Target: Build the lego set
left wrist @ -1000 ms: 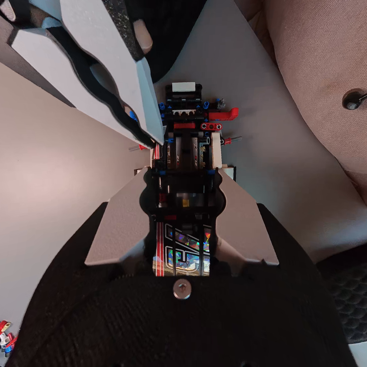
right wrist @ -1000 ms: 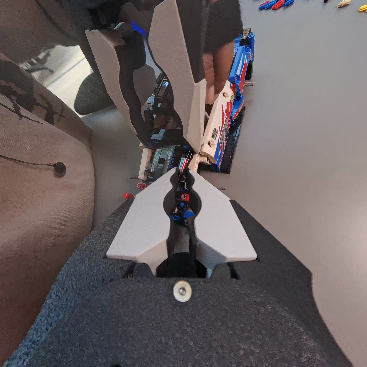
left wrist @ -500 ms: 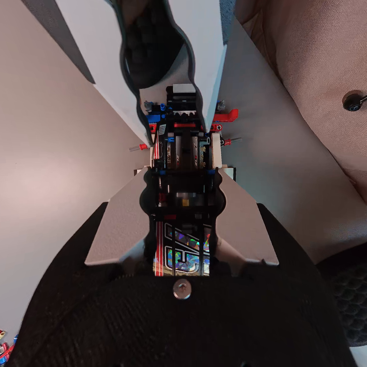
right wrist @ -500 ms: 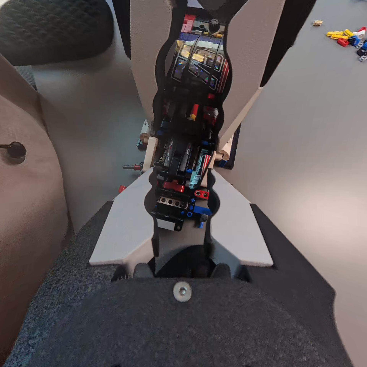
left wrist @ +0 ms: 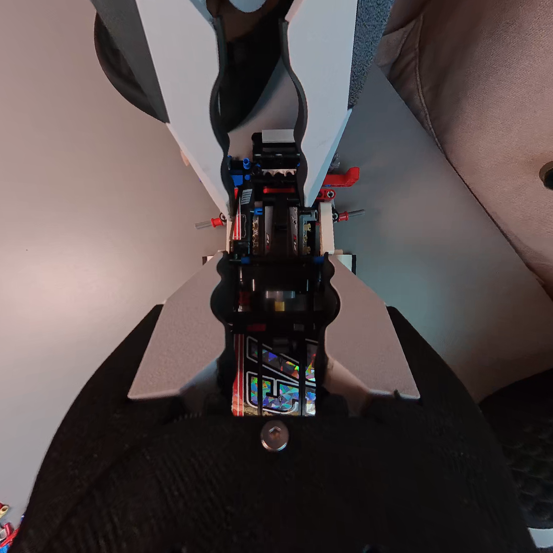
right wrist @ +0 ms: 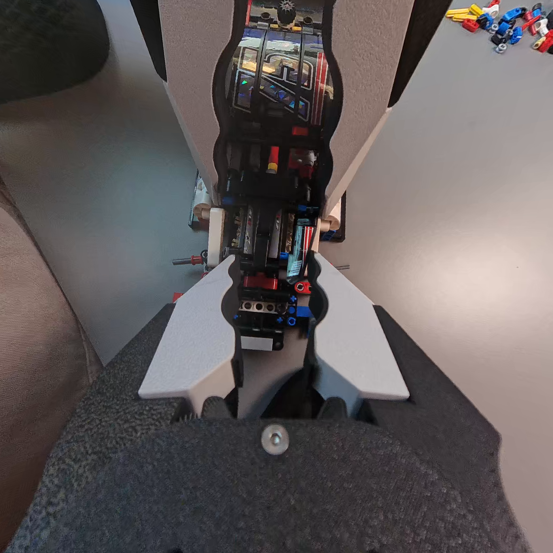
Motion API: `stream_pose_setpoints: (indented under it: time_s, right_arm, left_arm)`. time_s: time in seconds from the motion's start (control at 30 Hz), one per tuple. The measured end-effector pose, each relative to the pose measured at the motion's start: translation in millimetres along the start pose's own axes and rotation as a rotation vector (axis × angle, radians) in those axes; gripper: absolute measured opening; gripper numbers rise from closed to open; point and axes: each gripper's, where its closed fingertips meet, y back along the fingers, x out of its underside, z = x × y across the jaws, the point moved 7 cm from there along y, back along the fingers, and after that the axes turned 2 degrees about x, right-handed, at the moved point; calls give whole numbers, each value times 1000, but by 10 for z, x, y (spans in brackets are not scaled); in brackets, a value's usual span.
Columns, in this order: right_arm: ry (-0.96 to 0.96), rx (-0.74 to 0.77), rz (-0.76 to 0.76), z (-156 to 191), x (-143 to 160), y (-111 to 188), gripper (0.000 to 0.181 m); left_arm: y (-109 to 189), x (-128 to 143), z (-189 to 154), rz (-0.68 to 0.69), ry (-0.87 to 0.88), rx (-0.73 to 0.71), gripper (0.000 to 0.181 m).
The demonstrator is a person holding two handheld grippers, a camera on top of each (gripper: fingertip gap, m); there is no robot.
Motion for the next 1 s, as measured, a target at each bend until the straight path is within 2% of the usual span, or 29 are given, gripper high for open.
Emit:
stream_pose_setpoints:
  time_s: [0.33,0.57,0.83,1.0]
  right_arm:
    - [-41,-8,-30,10,-4,-12,41]
    - [1,16,37,28,-47,-17,45]
    - [12,102,114,23,-110,-7,60]
    - [31,78,137,98,-143,-18,49]
  left_arm:
    - [12,18,-7,1,-8,9,60]
    - [14,24,-7,7,-7,20,62]
    - [18,29,-11,16,-19,35,61]
    - [20,33,-17,16,-26,35,62]
